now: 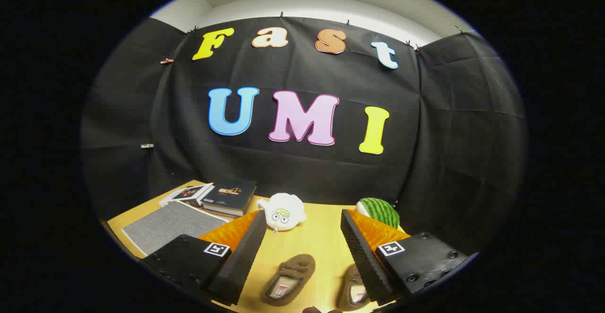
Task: Open the storage box then place both shoes into the box .Put the left shoe in first, then the right shoe, with the right side of both shoes facing outward in a uniform manner.
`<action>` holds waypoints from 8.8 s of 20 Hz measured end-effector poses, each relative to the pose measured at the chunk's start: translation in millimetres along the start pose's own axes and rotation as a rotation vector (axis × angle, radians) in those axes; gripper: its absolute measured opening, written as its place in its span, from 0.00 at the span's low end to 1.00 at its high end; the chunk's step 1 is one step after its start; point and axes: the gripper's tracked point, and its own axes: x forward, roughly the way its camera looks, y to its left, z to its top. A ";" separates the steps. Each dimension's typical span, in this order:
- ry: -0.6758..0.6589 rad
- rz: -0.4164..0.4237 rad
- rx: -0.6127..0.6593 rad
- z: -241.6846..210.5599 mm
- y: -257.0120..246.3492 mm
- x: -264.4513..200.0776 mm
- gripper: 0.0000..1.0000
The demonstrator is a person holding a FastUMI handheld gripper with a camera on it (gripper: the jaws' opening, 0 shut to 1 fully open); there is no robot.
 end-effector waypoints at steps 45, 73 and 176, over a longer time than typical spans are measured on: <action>0.610 0.757 0.467 -128.1 141.9 -35.5 0.98; 1.078 0.990 1.363 -164.7 217.5 -35.8 0.23; 1.010 0.080 0.397 -306.6 18.3 61.3 0.06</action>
